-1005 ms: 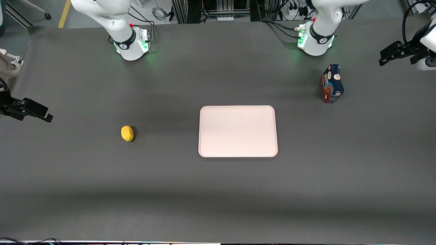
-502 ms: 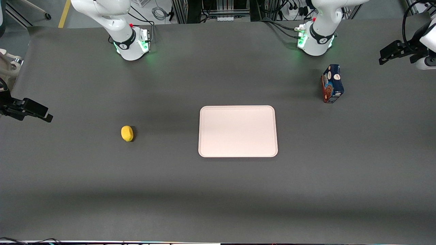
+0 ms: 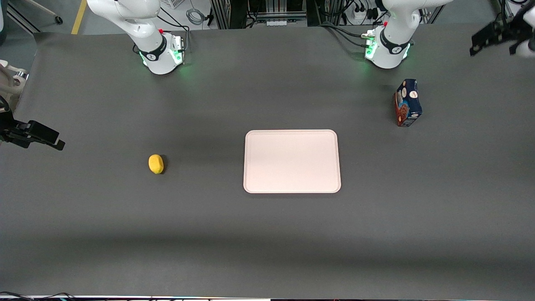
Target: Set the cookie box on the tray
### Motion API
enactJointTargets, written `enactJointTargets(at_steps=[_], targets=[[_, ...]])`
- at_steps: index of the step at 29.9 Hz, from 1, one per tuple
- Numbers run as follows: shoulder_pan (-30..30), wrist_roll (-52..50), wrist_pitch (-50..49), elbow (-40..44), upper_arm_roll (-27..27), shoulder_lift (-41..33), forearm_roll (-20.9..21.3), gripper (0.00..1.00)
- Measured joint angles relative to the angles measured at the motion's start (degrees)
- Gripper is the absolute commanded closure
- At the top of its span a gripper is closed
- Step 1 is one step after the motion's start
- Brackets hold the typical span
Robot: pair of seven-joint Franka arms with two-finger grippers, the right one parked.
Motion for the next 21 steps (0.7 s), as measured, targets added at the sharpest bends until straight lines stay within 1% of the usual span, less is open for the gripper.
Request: enactJointTargets(at_steps=[4,10,15,21], targets=[[0.0,0.9,7.5,-9.5,0.5,-3.1,0.0,0.0],[0.1,2.5,22.9,-22.9,2.1,-3.8,0.1,0.0],[0.1,2.8,35.2,-32.1,2.2,-2.2,0.1,0.0],[0.0,2.9,45.9,-37.8,2.1,2.5,0.1,0.0]])
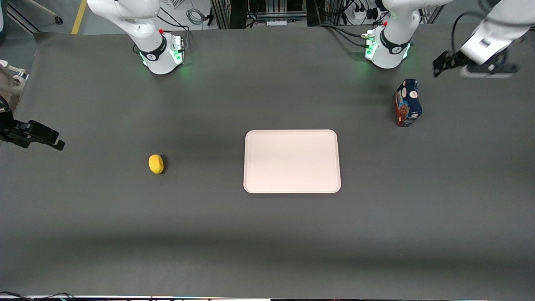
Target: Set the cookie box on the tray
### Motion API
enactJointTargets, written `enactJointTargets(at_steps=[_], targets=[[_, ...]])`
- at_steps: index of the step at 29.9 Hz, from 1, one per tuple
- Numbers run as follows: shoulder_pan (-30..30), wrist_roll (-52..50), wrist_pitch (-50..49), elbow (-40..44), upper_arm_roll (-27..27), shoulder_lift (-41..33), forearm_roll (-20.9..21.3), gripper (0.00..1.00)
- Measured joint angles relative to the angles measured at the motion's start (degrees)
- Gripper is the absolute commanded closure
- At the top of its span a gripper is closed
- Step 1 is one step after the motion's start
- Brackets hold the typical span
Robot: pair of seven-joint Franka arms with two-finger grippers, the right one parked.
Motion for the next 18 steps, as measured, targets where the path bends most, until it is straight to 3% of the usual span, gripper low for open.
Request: enactJointTargets(at_steps=[17,18], targets=[[0.0,0.1,22.0,-4.6,-0.3,16.9,0.0,0.0],[0.0,0.1,22.9,-4.7,-0.3,17.7,0.0,0.12]])
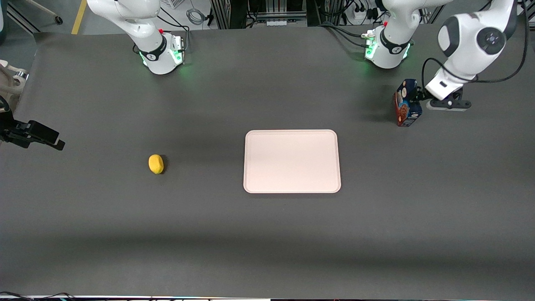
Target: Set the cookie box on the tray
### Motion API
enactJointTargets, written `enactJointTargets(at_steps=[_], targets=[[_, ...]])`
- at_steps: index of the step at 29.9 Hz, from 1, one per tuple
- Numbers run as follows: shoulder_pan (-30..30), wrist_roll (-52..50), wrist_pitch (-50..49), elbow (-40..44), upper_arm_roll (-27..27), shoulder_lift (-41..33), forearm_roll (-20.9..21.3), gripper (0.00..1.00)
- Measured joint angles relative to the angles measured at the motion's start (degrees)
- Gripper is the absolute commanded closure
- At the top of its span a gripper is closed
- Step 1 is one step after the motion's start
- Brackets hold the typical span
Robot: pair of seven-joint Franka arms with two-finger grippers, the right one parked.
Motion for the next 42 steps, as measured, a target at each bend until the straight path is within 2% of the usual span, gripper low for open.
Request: enactJointTargets(at_steps=[2,4,6,8,17,24,33,42], targets=[[0.0,0.0,0.9,-0.1,0.0,1.3,0.0,0.46],[0.0,0.0,1.4,-0.1,0.0,2.3,0.0,0.74],[0.0,0.0,1.4,-0.1,0.0,2.9,0.0,0.91],[0.0,0.0,1.4,-0.1,0.0,3.1,0.0,0.99],[0.0,0.0,0.6,0.3,-0.1,3.1,0.0,1.0],[0.0,0.0,-4.3,4.3,-0.1,2.6,0.0,1.0],[0.0,0.0,-18.9,17.9,-0.4,0.1,-0.3,1.0],[-0.1,-5.0,-37.8,38.6,-3.6,-0.3,-2.7,1.0]])
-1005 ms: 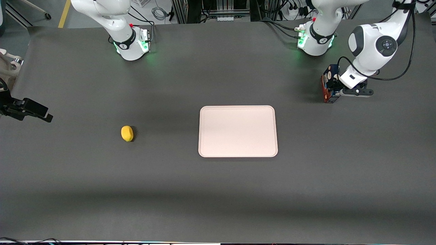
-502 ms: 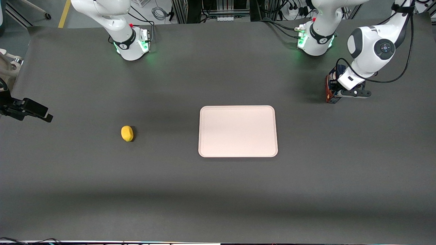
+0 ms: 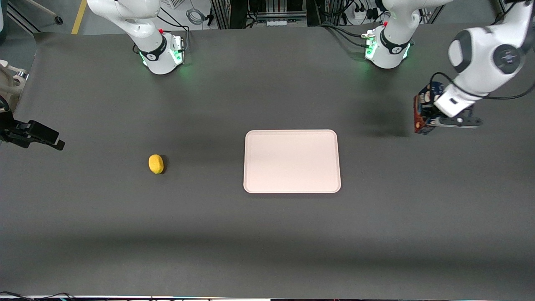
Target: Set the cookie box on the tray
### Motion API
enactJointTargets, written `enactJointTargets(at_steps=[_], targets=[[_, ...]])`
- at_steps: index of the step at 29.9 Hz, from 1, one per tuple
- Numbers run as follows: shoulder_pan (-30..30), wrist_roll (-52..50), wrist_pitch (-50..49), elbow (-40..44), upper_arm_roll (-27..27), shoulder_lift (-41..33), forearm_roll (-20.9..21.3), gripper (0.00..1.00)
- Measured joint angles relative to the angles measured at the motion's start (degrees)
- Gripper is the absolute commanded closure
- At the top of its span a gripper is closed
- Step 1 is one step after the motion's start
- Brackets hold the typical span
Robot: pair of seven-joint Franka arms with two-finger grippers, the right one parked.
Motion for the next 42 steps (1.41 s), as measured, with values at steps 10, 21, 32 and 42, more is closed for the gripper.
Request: enactJointTargets(at_steps=[10,21,32,42], targets=[[-0.2,-17.2,-10.8,17.9,-11.1,5.7,-1.4,1.0],[-0.7,-33.2,-4.0,24.9,-24.9,23.6,-2.8,1.0],[-2.3,-43.9,10.4,25.1,-29.6,43.6,9.1,0.97],[-2.6,-45.5,14.8,25.0,-29.8,49.0,14.7,0.0]])
